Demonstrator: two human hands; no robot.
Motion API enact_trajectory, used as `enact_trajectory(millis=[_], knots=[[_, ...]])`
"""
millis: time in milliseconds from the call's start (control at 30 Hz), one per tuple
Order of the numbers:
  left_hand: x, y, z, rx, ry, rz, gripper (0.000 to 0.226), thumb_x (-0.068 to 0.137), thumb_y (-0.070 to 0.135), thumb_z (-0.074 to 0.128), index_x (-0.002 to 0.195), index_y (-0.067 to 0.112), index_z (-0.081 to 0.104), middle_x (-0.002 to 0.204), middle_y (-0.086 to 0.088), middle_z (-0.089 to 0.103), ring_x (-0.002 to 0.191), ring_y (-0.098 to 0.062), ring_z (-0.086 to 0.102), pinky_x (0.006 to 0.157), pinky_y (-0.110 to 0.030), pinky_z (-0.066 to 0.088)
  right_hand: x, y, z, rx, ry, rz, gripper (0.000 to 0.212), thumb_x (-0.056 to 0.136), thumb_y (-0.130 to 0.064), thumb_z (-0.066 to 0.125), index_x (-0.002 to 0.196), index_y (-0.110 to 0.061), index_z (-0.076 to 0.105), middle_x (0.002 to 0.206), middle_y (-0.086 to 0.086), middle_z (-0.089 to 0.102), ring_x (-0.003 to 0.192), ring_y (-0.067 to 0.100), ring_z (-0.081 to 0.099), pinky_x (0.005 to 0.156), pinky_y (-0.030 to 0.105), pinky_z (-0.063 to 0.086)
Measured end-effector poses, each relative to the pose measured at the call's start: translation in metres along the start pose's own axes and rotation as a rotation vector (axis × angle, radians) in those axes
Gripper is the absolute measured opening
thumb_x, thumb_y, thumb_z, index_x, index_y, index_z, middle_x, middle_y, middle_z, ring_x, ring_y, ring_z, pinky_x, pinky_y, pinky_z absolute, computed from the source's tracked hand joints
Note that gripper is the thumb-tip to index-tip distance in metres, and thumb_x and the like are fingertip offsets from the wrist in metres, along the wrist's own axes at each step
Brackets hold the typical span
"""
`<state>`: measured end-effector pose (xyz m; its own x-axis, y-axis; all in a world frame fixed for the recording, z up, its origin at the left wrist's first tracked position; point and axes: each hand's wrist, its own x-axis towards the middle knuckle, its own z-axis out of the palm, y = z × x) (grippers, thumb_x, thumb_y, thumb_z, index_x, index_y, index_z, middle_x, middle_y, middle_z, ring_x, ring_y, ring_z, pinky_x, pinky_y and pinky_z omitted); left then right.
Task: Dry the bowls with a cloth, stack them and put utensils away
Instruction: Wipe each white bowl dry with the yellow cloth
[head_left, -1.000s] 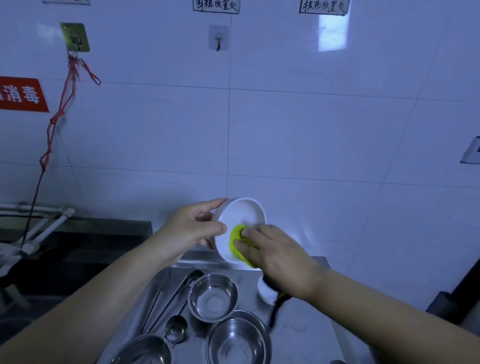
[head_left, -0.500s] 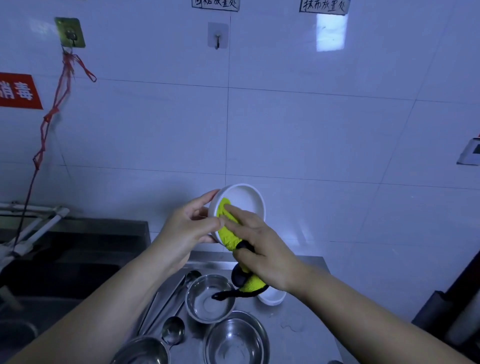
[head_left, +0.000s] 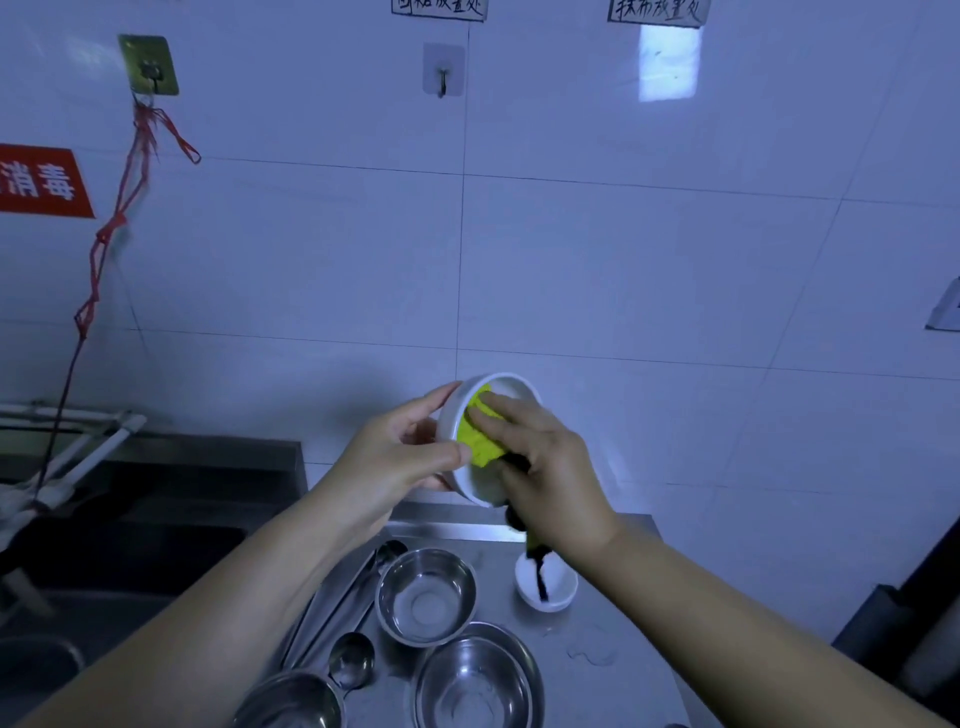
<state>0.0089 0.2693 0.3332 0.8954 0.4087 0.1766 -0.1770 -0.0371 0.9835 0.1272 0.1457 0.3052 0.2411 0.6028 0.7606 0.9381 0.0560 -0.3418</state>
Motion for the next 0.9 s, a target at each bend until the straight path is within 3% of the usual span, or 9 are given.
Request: enact_trajectory(millis=[67,133,200,300,400,533,633,767,900], knots=[[0.001,0.001,-0.005,0.009,0.022,0.006,0.06,0.064,0.01,0.068,0.119,0.033,0.062,0.101,-0.015,0.065,0.079,-0.019,0.065,0.068,-0.031,0.056,-0.007,-0.008,0.001,0.213,-0.139,0.153,0.052,0.075,0.0,0.054,0.122,-0.02,0.064,0.134,-0.02,0.046,0.118,0.006,0.052,0.096,0.019,0.043],[-0.001,0.003,-0.008,0.04,0.033,0.007,0.059,0.062,0.011,0.07,0.116,0.034,0.062,0.105,-0.02,0.065,0.078,-0.018,0.064,0.067,-0.029,0.055,-0.011,-0.003,-0.003,0.258,-0.269,0.147,0.056,0.073,0.009,0.051,0.12,-0.017,0.066,0.133,-0.018,0.051,0.114,0.006,0.053,0.091,0.023,0.045],[-0.005,0.004,-0.009,0.081,0.026,0.01,0.057,0.06,0.012,0.07,0.11,0.038,0.062,0.107,-0.022,0.065,0.075,-0.017,0.063,0.063,-0.026,0.053,-0.008,0.007,-0.007,0.102,-0.368,-0.078,0.046,0.077,0.011,0.051,0.114,-0.008,0.07,0.128,-0.003,0.06,0.111,0.012,0.055,0.09,0.025,0.044],[-0.005,0.004,-0.008,0.085,0.005,-0.032,0.056,0.06,0.012,0.068,0.11,0.037,0.063,0.096,-0.02,0.065,0.067,-0.013,0.063,0.056,-0.022,0.051,0.001,0.024,-0.015,-0.245,-0.422,-0.469,0.032,0.099,-0.007,0.04,0.107,-0.004,0.071,0.121,0.004,0.064,0.1,0.021,0.053,0.089,0.024,0.041],[-0.001,0.002,-0.009,0.106,-0.076,-0.134,0.061,0.063,0.014,0.064,0.122,0.026,0.061,0.094,-0.01,0.064,0.063,-0.009,0.064,0.052,-0.023,0.051,0.012,0.029,-0.024,-0.465,-0.322,-0.754,0.035,0.102,-0.012,0.038,0.105,0.0,0.07,0.12,0.005,0.064,0.109,0.021,0.054,0.096,0.031,0.042],[-0.002,0.0,-0.006,0.082,-0.154,-0.174,0.041,0.068,0.015,0.06,0.104,0.029,0.071,0.088,-0.004,0.069,0.074,-0.014,0.066,0.054,-0.03,0.054,0.023,0.03,-0.028,-0.507,-0.2,-0.937,0.028,0.098,-0.011,0.044,0.116,0.001,0.062,0.111,0.011,0.068,0.112,0.02,0.054,0.103,0.029,0.039],[0.0,0.003,-0.008,0.076,-0.054,-0.111,0.042,0.065,0.012,0.061,0.099,0.034,0.07,0.09,-0.008,0.065,0.071,-0.013,0.065,0.052,-0.027,0.053,0.019,0.036,-0.021,-0.625,-0.119,-0.834,0.024,0.096,-0.009,0.052,0.114,0.0,0.065,0.119,0.01,0.066,0.112,0.026,0.057,0.095,0.036,0.044],[0.003,0.004,-0.01,0.051,0.082,-0.028,0.05,0.061,0.011,0.064,0.105,0.033,0.067,0.096,-0.016,0.066,0.072,-0.016,0.066,0.058,-0.033,0.056,0.004,0.023,-0.001,-0.665,-0.117,-0.384,0.035,0.082,-0.001,0.049,0.112,-0.003,0.066,0.121,0.015,0.061,0.094,0.035,0.055,0.071,0.039,0.045],[0.003,-0.007,-0.007,0.041,0.199,-0.018,0.072,0.051,0.014,0.069,0.122,0.024,0.061,0.103,-0.018,0.067,0.075,-0.018,0.067,0.065,-0.04,0.059,-0.012,0.003,0.015,-0.314,-0.262,0.004,0.047,0.066,-0.002,0.038,0.1,-0.011,0.069,0.097,0.011,0.06,0.08,0.037,0.054,0.068,0.038,0.047]])
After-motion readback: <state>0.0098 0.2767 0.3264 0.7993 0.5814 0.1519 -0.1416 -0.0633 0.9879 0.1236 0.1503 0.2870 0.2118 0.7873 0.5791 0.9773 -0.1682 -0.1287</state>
